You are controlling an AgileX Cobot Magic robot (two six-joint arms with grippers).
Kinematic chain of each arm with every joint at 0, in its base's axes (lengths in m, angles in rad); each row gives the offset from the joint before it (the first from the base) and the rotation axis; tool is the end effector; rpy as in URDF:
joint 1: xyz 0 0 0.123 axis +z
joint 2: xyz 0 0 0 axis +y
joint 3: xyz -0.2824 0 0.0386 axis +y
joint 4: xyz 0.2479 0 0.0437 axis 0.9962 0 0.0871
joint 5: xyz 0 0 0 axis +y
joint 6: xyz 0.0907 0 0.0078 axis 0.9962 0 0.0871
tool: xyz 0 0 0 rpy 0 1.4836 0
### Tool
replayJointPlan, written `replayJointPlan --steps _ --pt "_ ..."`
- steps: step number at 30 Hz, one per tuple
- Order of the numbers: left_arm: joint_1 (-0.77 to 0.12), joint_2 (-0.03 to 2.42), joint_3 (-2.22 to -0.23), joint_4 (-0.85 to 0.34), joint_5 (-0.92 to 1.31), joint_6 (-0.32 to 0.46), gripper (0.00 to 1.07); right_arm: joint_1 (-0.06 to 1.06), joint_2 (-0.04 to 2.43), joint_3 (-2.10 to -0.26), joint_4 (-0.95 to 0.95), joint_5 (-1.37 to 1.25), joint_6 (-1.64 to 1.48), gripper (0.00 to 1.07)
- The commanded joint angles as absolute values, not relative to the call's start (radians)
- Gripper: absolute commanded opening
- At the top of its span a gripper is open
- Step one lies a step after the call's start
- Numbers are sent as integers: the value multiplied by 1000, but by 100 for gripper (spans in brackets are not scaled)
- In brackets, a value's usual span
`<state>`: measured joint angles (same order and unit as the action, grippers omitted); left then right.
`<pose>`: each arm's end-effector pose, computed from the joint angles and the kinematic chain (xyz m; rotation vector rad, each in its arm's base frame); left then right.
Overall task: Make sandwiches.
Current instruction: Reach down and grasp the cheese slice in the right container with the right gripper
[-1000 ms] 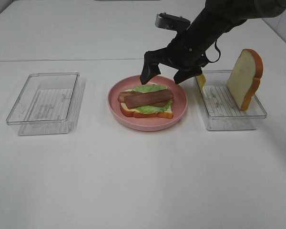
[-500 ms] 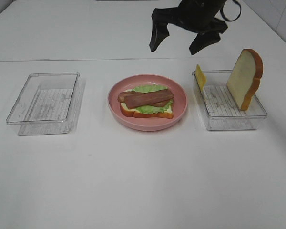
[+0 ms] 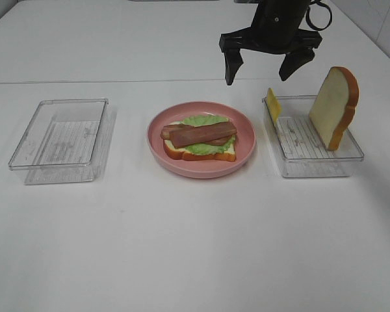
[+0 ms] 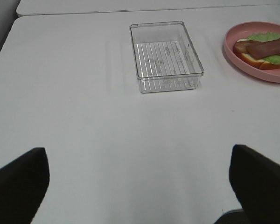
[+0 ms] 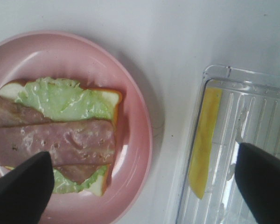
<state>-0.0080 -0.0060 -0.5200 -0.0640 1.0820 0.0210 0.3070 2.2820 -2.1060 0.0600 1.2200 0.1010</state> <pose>-0.0092 -0.0051 0.2811 0.0343 2.0383 -0.0683 0.4644 0.1526 0.2236 -0.2784 2.8792 0.1609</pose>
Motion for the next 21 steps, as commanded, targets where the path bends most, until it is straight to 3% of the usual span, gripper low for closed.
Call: replayJointPlan --steps 1,21 --pt "-13 -20 -515 -62 1075 25 100 281 2293 -2121 70 1256 132 98" --pt "-13 -20 -515 -57 1075 24 100 212 2380 -2121 126 1248 159 96"
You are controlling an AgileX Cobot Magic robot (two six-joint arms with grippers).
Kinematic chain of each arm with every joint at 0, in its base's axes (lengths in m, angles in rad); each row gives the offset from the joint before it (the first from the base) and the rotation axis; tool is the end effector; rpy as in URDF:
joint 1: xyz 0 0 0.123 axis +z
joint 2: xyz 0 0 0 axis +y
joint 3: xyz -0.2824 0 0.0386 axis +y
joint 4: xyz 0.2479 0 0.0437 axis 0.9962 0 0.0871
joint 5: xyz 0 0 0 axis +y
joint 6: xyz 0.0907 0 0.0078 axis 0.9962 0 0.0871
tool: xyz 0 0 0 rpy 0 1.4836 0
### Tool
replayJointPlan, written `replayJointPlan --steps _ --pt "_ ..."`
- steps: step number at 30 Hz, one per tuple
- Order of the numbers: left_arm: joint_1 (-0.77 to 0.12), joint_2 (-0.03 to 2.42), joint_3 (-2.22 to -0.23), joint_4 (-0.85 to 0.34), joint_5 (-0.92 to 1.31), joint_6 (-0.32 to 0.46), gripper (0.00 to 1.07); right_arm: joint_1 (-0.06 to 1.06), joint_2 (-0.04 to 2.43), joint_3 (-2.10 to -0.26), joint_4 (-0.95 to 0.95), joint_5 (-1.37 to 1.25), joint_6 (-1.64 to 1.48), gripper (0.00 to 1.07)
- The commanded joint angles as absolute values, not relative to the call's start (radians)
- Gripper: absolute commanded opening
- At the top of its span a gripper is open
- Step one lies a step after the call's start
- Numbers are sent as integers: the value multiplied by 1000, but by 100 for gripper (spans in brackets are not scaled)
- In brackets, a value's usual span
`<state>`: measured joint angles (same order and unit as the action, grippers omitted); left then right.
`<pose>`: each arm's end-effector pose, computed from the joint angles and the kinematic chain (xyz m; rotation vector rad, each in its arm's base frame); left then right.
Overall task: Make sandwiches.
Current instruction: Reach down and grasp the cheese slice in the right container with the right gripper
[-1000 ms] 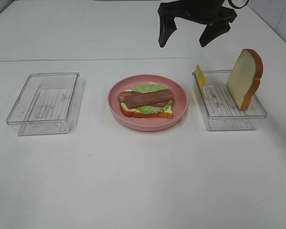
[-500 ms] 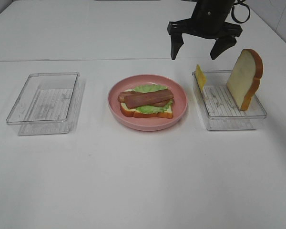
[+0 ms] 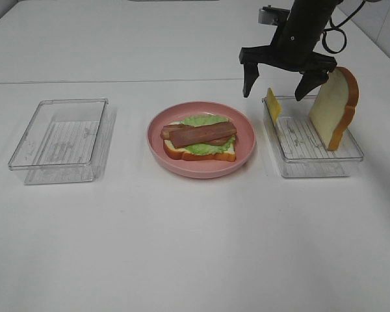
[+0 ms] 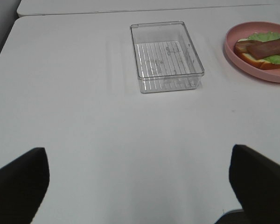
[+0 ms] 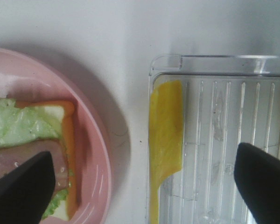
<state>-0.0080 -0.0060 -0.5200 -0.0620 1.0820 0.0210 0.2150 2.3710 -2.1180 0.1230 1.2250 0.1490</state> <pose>-0.0092 -0.0049 0.2810 0.0342 2.0384 -0.0659 0.4831 0.1162 0.1833 -0.0517 2.9777 0.2238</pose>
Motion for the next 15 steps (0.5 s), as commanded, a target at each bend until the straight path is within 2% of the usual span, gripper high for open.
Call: replayJointPlan --steps 1,9,15 --pt "-13 -20 -515 -57 1075 24 100 212 2380 -2121 126 1248 159 96" --pt "-13 -20 -515 -57 1075 24 100 213 2413 -2121 134 1255 164 95" --pt "-13 -20 -515 -57 1075 24 100 213 2421 -2121 136 1256 171 90"
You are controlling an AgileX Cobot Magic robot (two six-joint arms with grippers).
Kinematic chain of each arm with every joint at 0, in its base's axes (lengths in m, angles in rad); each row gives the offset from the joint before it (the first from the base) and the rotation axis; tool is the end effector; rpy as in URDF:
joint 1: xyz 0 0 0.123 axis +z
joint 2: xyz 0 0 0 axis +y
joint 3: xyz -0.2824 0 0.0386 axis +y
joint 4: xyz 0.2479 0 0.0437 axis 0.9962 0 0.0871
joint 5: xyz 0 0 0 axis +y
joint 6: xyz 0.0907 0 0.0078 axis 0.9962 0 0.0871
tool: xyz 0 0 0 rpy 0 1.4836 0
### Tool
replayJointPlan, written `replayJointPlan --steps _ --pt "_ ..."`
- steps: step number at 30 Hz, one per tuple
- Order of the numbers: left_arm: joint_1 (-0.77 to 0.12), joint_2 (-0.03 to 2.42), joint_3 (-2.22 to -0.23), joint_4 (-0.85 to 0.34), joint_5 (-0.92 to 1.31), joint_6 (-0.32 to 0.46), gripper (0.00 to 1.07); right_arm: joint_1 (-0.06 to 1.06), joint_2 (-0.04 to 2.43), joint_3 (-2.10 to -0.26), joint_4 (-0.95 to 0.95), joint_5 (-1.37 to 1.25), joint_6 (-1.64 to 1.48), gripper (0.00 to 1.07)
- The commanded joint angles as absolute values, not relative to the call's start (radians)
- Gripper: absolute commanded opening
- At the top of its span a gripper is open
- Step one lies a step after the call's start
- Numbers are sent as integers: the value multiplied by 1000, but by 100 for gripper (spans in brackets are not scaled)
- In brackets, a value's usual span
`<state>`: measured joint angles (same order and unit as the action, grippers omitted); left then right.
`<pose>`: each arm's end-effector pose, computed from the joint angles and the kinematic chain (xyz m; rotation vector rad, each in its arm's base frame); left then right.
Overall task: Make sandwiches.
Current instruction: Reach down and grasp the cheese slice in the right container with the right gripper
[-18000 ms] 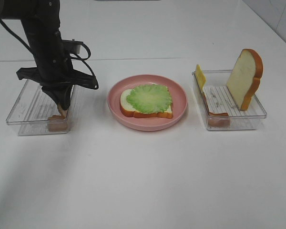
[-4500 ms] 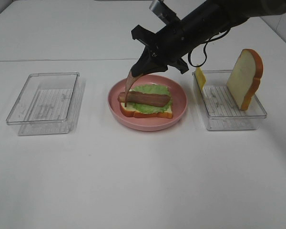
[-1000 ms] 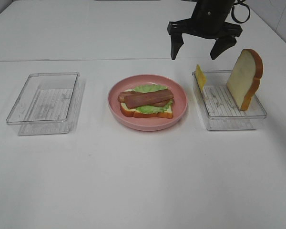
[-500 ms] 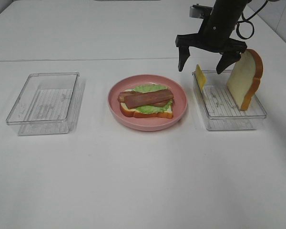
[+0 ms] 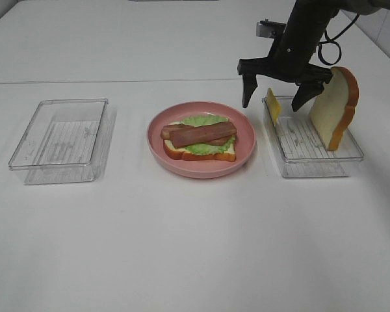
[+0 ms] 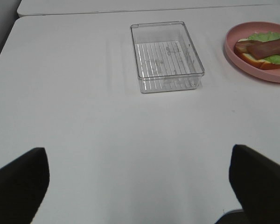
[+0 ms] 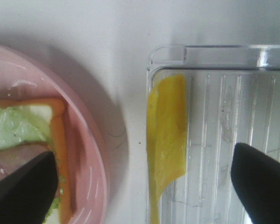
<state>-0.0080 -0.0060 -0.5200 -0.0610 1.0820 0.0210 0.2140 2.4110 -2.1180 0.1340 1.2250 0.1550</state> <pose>-0.0091 -0.0048 0.2810 0.0341 2.0384 -0.0647 0.4850 0.1171 0.1635 -0.0338 3.0190 0.2309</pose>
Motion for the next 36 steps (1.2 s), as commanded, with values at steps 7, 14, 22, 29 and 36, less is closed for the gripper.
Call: replayJointPlan --steps 7,14,22,29,36 --pt "-13 -20 -515 -57 1075 24 100 213 2418 -2121 136 1265 197 68" --pt "-13 -20 -515 -57 1075 24 100 213 2418 -2121 135 1285 195 61" --pt "-13 -20 -515 -57 1075 24 100 213 2418 -2121 120 1295 195 33" --pt "-13 -20 -515 -57 1075 24 100 213 2418 -2121 114 1301 195 12" --pt "-13 -20 -515 -57 1075 24 100 213 2418 -2121 90 1327 193 0"
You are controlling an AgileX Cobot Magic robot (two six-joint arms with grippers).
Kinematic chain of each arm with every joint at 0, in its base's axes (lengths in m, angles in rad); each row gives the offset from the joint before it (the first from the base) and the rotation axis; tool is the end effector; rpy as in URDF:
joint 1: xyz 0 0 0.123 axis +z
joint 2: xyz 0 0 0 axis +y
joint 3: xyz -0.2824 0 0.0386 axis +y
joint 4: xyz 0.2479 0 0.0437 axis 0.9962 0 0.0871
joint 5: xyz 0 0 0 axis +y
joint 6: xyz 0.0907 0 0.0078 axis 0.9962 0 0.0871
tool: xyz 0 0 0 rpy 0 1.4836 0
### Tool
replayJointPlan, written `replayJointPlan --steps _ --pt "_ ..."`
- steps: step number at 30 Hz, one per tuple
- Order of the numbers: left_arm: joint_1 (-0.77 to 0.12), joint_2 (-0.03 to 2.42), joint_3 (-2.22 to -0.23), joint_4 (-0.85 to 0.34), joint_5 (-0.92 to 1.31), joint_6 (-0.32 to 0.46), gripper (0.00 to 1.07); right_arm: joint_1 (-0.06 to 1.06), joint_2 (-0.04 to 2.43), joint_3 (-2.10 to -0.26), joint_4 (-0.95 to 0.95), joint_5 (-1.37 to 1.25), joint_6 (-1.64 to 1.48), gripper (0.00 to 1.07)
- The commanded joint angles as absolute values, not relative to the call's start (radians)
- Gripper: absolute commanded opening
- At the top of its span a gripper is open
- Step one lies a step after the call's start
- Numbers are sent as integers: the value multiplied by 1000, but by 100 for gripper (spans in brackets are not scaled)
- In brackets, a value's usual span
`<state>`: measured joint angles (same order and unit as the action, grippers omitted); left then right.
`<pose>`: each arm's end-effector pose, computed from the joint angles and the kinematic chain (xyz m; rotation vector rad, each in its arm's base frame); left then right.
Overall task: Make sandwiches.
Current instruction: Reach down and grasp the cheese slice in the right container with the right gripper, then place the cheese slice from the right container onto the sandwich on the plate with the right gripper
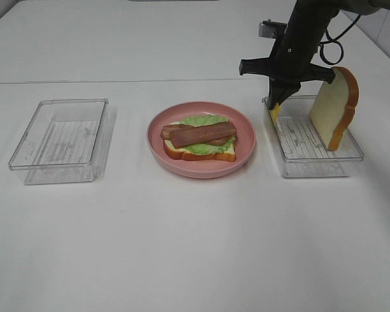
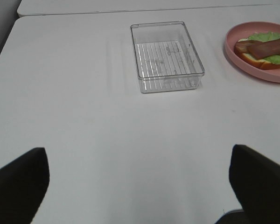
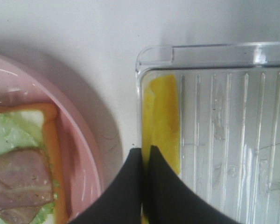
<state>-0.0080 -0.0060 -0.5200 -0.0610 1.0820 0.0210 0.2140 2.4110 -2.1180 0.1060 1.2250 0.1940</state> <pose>-0.0091 -0.0048 0.2810 0.0341 2.0384 -0.0647 0.4854 0.1148 0.1632 0.0135 3.0191 0.1942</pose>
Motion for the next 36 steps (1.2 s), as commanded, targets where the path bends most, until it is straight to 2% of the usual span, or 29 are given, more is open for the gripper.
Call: replayJointPlan --steps 1,10,22,27,29,32,34,36 --pt "-13 -20 -515 -57 1075 24 100 213 2418 -2121 90 1327 193 0" --pt "-13 -20 -515 -57 1075 24 100 213 2376 -2121 125 1330 193 0" --pt "-13 -20 -515 -57 1075 24 100 216 2154 -2095 146 1330 211 0" --pt "-13 -20 -515 -57 1075 24 100 216 2061 -1995 257 1273 159 0" --pt "-13 -20 -515 -57 1075 24 100 216 1978 -1865 458 1187 42 0" --pt "-13 -20 -515 -57 1075 24 100 216 1960 -1826 524 1167 0 0" --pt "-13 -20 -515 -57 1075 24 100 216 1932 -1713 722 1154 -114 0" --pt "-13 -20 -515 -57 1075 24 100 216 1932 -1697 751 1158 -137 0"
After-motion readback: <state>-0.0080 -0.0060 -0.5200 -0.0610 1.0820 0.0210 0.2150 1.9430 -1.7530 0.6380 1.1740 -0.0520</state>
